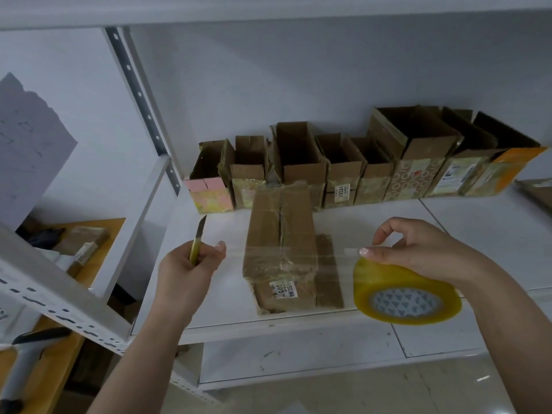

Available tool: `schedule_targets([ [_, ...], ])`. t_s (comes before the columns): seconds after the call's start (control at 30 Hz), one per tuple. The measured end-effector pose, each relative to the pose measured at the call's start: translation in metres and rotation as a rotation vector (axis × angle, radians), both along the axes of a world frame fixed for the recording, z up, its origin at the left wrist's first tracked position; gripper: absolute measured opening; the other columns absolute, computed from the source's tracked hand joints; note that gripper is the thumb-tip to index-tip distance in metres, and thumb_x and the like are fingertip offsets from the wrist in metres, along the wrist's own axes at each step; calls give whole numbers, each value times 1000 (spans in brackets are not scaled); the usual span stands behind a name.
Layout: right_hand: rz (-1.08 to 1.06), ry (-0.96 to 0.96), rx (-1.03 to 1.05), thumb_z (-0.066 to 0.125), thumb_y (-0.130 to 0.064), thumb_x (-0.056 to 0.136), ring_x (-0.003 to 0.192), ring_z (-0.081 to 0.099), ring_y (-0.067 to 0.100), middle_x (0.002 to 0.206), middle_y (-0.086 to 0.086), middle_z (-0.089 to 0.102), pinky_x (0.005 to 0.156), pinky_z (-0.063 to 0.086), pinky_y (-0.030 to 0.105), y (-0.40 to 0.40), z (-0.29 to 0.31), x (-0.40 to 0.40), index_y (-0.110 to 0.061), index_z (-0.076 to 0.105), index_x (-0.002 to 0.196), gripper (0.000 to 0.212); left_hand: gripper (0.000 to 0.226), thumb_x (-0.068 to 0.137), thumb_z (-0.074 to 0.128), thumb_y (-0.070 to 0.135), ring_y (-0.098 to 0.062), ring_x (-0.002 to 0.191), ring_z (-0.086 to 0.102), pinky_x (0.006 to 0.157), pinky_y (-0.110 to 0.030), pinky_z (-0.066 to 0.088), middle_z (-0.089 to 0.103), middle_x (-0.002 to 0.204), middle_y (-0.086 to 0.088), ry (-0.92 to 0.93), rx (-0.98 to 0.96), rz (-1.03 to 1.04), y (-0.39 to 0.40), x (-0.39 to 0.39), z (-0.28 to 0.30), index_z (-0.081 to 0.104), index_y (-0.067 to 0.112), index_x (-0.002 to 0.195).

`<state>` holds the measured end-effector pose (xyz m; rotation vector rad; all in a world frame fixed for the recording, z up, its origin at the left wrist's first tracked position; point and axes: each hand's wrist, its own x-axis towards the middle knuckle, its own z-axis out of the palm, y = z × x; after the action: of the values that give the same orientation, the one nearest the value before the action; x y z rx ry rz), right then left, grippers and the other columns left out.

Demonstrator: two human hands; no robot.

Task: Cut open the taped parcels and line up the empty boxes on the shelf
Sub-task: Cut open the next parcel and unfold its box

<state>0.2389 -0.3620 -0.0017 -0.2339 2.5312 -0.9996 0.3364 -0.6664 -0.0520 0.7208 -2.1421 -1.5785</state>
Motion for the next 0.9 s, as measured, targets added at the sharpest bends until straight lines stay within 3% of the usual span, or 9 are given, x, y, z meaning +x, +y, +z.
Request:
schedule_targets([
  [0.2, 7, -25, 31, 70, -68, 54, 87, 67, 22, 96, 2, 68, 80, 58, 42, -7, -13, -10, -29, 60, 98, 60, 40, 89, 69, 31, -42, 82, 58, 67, -21, 44, 62, 90, -32, -15, -22, 14, -6, 0, -12, 63, -7, 77],
  [0.4, 0, -29, 189, 74, -68, 66, 88, 64, 19, 97, -1, 66, 85, 56, 44, -9, -37, -21, -31, 58, 97, 51, 40, 89, 68, 30, -23, 76, 54, 62, -26, 42, 61, 85, -33, -91, 56, -10, 2, -3, -30, 62, -8, 77],
  [0.53, 25, -17, 341, 69, -67, 75, 90, 58, 14, 96, -7, 58, 87, 52, 37, -18, -53, -21, -27, 56, 102, 50, 35, 89, 68, 32, -11, 53, 41, 76, -55, 50, 55, 56, 6, -180, 248, -41, 17, -8, -41, 67, -1, 79],
  [0.6, 27, -7, 393, 66, -68, 76, 91, 56, 14, 95, -9, 55, 86, 51, 36, -22, -59, -21, -27, 55, 103, 51, 41, 85, 67, 41, -11, 48, 28, 50, -41, 41, 39, 48, 9, -196, 341, -79, 21, -9, -46, 64, 1, 75],
  [0.63, 29, 1, 410, 65, -69, 76, 92, 56, 14, 95, -9, 54, 85, 50, 35, -25, -61, -20, -27, 55, 103, 51, 40, 85, 67, 42, -12, 48, 24, 45, -32, 30, 33, 48, 6, -189, 376, -89, 21, -9, -48, 61, 4, 71],
  [0.73, 63, 39, 468, 62, -74, 75, 94, 55, 15, 97, -10, 54, 78, 45, 33, -37, -64, -18, -28, 53, 104, 55, 38, 88, 65, 38, -12, 49, 21, 44, -24, 21, 26, 56, -1, -178, 450, -104, 21, -10, -54, 55, 8, 68],
  [0.9, 109, 84, 520, 64, -66, 77, 94, 57, 17, 100, -7, 59, 81, 47, 33, -56, -64, -17, -25, 52, 105, 51, 48, 82, 62, 51, -11, 49, 31, 49, -25, 29, 40, 44, 12, -188, 307, -103, 26, -9, -59, 57, 4, 75],
])
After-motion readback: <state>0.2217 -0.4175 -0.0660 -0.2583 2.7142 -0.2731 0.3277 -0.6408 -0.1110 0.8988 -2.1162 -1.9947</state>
